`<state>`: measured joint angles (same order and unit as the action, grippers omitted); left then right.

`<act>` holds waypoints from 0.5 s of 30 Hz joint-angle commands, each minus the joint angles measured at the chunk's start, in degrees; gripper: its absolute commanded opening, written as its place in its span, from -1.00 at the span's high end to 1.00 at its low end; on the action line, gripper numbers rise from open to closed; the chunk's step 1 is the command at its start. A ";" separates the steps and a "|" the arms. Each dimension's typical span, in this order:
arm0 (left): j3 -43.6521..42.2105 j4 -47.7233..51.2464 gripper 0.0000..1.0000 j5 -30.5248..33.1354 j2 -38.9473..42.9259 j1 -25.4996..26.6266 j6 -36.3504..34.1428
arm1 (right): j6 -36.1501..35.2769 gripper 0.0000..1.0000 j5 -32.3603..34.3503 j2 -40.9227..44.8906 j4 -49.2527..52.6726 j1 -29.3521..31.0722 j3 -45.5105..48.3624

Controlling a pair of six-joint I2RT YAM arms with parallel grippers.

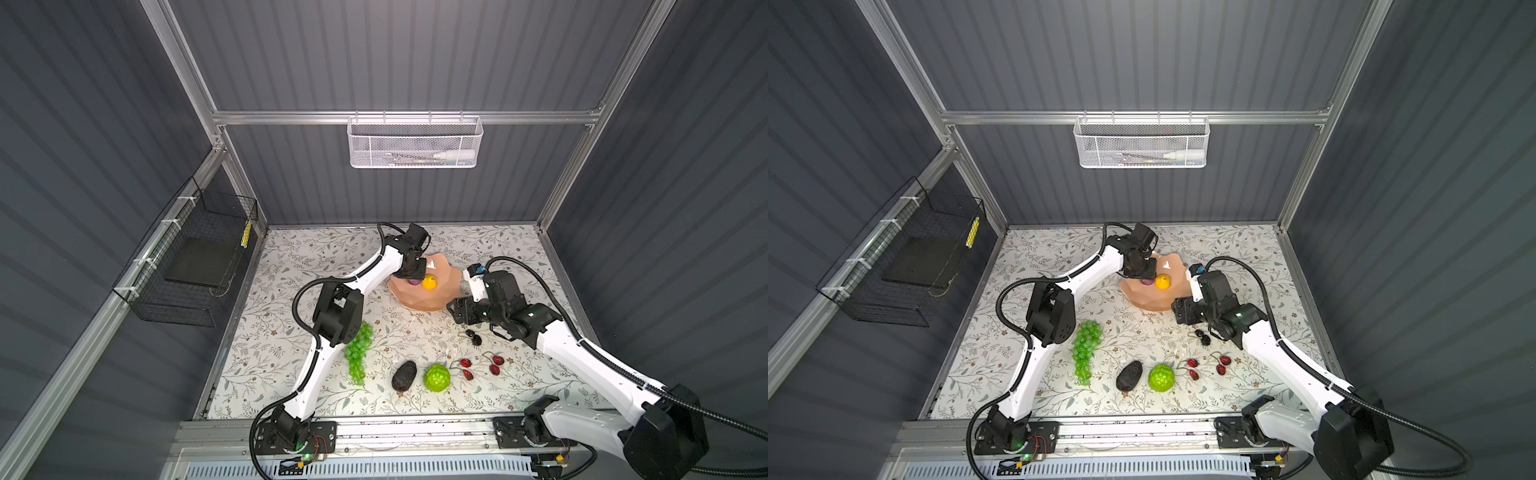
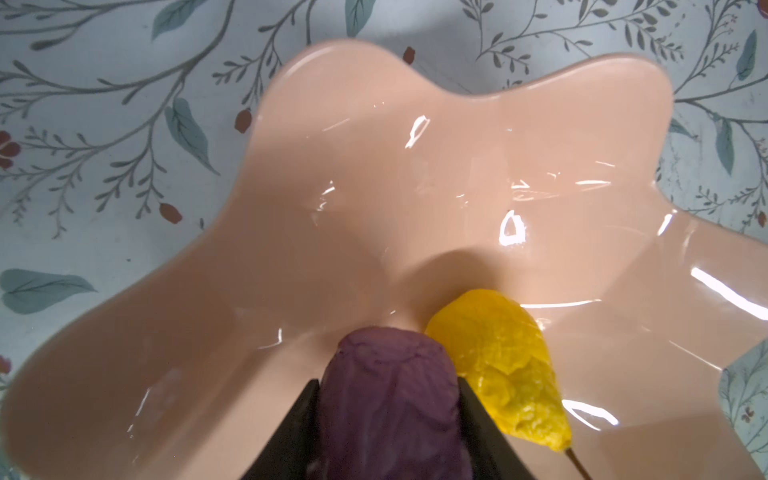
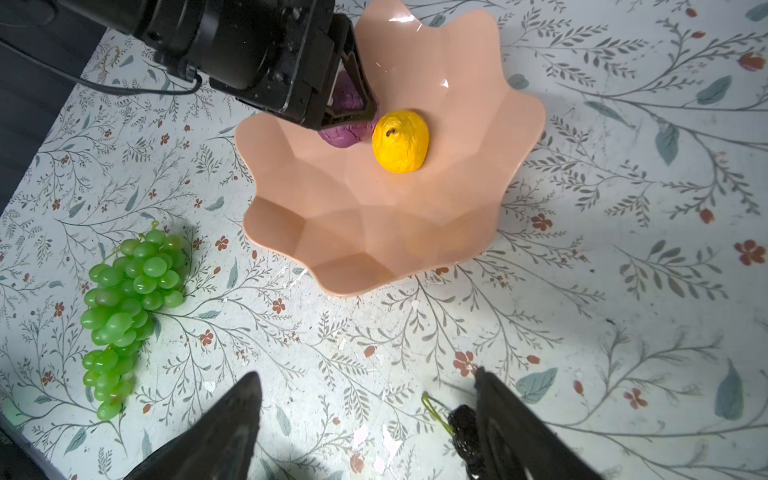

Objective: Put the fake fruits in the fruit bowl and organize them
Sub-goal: 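Carry the purple fig with the left gripper and place it beside the pear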

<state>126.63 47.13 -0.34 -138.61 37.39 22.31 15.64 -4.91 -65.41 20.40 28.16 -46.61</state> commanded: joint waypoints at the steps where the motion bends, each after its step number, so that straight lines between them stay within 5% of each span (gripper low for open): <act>1: -1.20 -1.87 0.15 0.43 -0.48 -0.21 1.45 | 0.01 -0.61 -0.69 0.87 0.78 0.08 0.46; 15: -5.63 -5.61 -0.27 -0.10 0.56 -0.21 2.46 | -0.16 -0.63 -0.33 0.60 1.17 0.08 0.11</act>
<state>122.10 41.89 -0.19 -138.61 37.39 24.12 15.64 -4.95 -65.25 20.69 28.16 -46.59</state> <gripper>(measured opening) 0.623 0.814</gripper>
